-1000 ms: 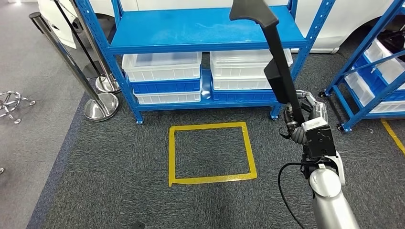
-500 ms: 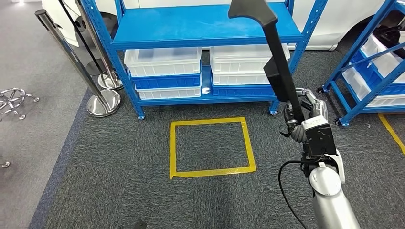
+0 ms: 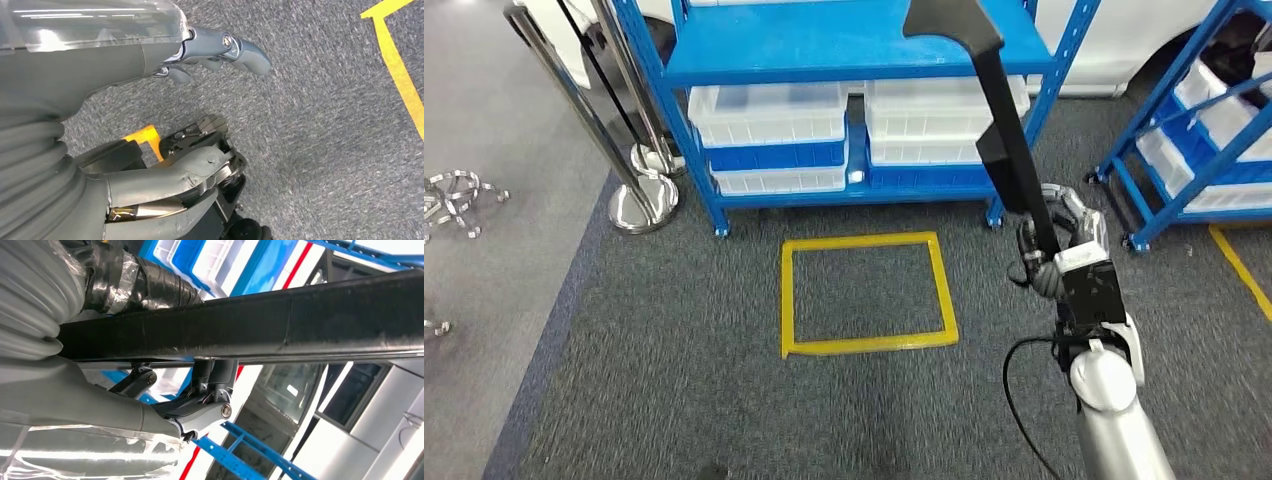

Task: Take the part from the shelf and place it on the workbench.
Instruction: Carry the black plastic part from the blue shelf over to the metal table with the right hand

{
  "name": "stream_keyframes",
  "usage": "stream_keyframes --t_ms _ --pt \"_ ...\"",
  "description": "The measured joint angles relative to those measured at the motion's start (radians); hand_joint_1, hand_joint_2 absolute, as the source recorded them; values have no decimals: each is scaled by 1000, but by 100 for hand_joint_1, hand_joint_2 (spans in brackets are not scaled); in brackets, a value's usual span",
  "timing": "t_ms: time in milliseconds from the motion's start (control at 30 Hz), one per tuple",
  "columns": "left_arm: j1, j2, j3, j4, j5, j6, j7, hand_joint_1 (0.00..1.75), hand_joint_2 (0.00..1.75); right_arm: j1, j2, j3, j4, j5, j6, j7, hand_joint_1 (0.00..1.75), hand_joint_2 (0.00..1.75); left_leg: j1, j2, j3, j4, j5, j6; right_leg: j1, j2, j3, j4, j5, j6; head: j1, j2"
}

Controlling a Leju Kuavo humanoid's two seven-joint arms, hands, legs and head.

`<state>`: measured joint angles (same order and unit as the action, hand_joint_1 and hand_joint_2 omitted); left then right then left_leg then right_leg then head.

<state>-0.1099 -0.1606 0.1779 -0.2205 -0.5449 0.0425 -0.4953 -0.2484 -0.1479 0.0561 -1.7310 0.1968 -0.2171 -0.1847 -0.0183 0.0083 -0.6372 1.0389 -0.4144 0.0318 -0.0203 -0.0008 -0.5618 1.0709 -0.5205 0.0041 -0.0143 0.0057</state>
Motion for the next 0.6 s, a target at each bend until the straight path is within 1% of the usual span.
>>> stream_keyframes --t_ms 33,67,100,133,200,233,267,300,333,367,400,433,467,500,533,567,600 --pt "0 0 0 0 -1 1 0 0 175 0 0 0 0 0 0 0 175 175 0 0 -3 3 1 -4 -1 1 -3 -2 1 -6 0 0" --pt "0 0 0 0 -1 3 -1 0 175 0 0 0 0 0 0 0 175 175 2 -1 -6 10 -4 -10 -2 1 -4 -2 4 -13 0 0" --pt "0 0 0 0 -1 4 -1 0 175 0 0 0 0 0 0 0 175 175 4 -2 -14 28 -20 -17 -3 0 -6 -3 8 -19 0 0" --pt "0 0 1 0 -1 4 -1 0 175 -1 0 0 0 0 0 0 175 175 7 -3 -28 63 -46 -24 -4 -1 -9 -4 12 -25 0 0" --pt "1 0 1 0 -2 4 -2 0 175 -1 0 0 0 0 0 0 175 175 15 -4 -72 177 -113 -37 -2 -1 -16 -4 18 -32 -1 0" --pt "2 0 1 0 -2 4 -2 0 175 0 0 0 0 0 0 0 175 175 18 -4 -92 230 -134 -40 -1 -1 -20 -4 20 -34 0 0" --pt "3 0 1 0 -2 4 -2 0 175 1 0 0 0 0 0 0 175 175 20 -4 -99 258 -139 -42 0 -1 -22 -4 22 -34 -1 0" --pt "3 0 1 0 -2 4 -2 0 175 2 0 0 0 0 0 0 175 175 21 -4 -90 252 -125 -40 1 0 -24 -3 23 -33 -1 0" --pt "4 0 1 0 -2 4 -2 0 175 2 0 0 0 0 0 0 175 175 20 -4 -64 211 -97 -36 1 0 -24 -3 24 -33 -1 0" --pt "4 0 2 0 -2 4 -2 0 175 2 0 0 0 0 0 0 175 175 18 -6 -28 146 -68 -29 1 0 -24 -4 24 -32 -1 0" --pt "3 0 2 0 -2 4 -2 0 175 2 0 0 0 0 0 0 175 175 16 -7 9 83 -49 -22 1 0 -24 -4 26 -30 0 0" --pt "3 1 3 0 -2 5 -2 0 175 1 0 0 0 0 0 -1 175 175 11 -9 36 33 -38 -15 0 0 -25 -6 28 -26 -1 0" --pt "3 1 4 0 -2 5 -2 0 175 2 0 0 0 0 0 -1 175 175 6 -11 51 2 -37 -9 -3 0 -27 -8 31 -21 0 0" --pt "4 1 5 0 -1 5 -2 0 175 3 1 0 0 0 0 -1 175 175 2 -12 55 -8 -38 -6 -6 0 -29 -11 35 -15 -1 0" --pt "5 1 6 0 -1 5 -2 0 175 5 1 0 0 0 -1 -1 175 175 -1 -12 56 -19 -34 -1 -9 0 -28 -17 39 -8 -1 0" --pt "5 1 7 0 -1 5 -2 0 175 7 1 0 0 0 -1 0 175 175 0 -10 61 -33 -27 2 -10 0 -28 -19 39 -4 -1 0" --pt "5 0 8 0 -1 5 -2 0 175 8 2 0 0 0 -2 -1 175 175 2 -8 68 -50 -19 8 -8 -1 -31 -13 32 -1 -1 0"
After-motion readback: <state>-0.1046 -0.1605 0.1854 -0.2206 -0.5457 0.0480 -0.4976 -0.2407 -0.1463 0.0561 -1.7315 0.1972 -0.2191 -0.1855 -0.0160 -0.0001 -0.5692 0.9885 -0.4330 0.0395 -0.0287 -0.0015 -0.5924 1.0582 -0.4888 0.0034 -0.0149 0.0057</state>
